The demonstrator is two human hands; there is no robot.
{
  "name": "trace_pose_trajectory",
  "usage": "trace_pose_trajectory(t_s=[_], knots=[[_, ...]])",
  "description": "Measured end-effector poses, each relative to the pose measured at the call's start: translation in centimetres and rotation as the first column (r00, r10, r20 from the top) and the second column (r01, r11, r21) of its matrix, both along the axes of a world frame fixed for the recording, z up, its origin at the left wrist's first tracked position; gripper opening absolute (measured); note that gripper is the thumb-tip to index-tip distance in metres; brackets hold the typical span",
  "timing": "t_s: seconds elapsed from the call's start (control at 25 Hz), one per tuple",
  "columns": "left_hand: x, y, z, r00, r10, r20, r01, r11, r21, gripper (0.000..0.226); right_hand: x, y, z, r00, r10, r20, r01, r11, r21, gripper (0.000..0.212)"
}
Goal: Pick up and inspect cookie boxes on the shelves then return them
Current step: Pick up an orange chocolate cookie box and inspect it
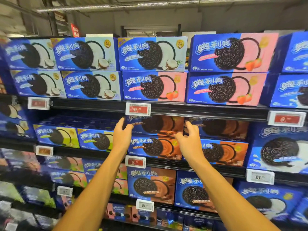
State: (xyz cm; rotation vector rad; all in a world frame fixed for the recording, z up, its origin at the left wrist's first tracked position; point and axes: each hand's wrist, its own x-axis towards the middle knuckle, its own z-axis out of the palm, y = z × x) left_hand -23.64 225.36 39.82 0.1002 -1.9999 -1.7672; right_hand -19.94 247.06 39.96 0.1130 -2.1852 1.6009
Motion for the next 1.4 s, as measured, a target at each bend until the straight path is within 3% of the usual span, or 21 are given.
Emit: trace_pose_trajectory(t_s=[0.12,0.36,0.6,0.84,1.12,1.28,1.4], knots=[[-0.3,-0.6,0.4,1.000,0.013,-0.018,-0.013,1.000,-0.002,0.048,-0.3,-0.2,0.3,1.000,-0.009,-0.026,0.009,1.000,0.016,0.030],[-0.4,-0.9,0.8,0.997,0.060,-0.058,-0.056,0.996,0.063,0.049,-0.2,-0.7,-0.1,0.999,-0.019,-0.031,0.015,0.993,-0.117,0.056],[1.4,-2.7,-0.8,0.990,-0.006,-0.138,0.022,0.993,0.116,0.034,1.0,-0.7,-2.4,0.995,0.052,-0.087,-0.069,0.977,-0.203,0.053],[5.6,-3.3,-4.1,0.994,-0.042,-0.105,0.068,0.964,0.257,0.034,3.6,-0.5,-5.0,0.979,0.192,-0.070,-0.204,0.914,-0.350,0.047],[11.2,-1.4,-9.0,0.971,-0.221,-0.086,0.237,0.890,0.389,0.047,7.5,2.2,-9.9,0.968,0.249,-0.024,-0.222,0.812,-0.540,0.035],[13.9,1.5,-11.1,0.934,-0.342,-0.106,0.355,0.840,0.410,0.070,9.8,5.8,-12.0,0.952,0.302,0.049,-0.193,0.718,-0.669,0.053],[15.6,4.5,-12.3,0.906,-0.415,-0.085,0.408,0.799,0.442,0.068,12.1,9.1,-13.2,0.923,0.377,0.074,-0.216,0.669,-0.712,0.049]])
